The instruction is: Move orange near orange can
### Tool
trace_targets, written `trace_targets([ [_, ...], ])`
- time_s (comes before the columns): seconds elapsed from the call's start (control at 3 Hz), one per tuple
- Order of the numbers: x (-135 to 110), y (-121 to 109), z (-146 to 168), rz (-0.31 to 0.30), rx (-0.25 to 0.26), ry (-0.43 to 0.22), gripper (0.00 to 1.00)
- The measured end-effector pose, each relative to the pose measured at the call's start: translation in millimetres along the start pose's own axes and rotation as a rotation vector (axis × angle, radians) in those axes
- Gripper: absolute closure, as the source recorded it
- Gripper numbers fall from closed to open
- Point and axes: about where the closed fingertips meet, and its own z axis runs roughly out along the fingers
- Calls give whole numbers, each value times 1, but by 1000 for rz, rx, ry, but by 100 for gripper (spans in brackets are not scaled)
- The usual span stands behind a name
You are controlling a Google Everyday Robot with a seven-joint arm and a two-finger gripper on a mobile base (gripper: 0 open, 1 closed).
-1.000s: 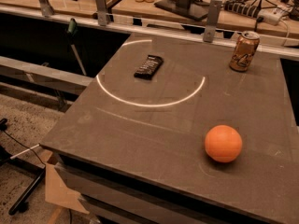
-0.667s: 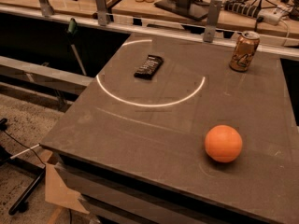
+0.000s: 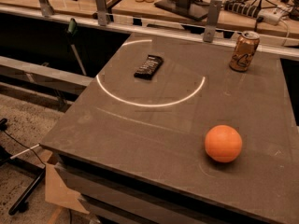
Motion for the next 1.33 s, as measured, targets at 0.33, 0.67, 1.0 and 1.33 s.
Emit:
trace_targets([
  [0.33,-1,-9,16,18,20,-37,0],
  [0.67,-1,-20,45,55,37,-94,0],
  [1.0,-9,-24,77,82,38,-156,0],
  [1.33,-25,-20,111,78,10,-208,0],
])
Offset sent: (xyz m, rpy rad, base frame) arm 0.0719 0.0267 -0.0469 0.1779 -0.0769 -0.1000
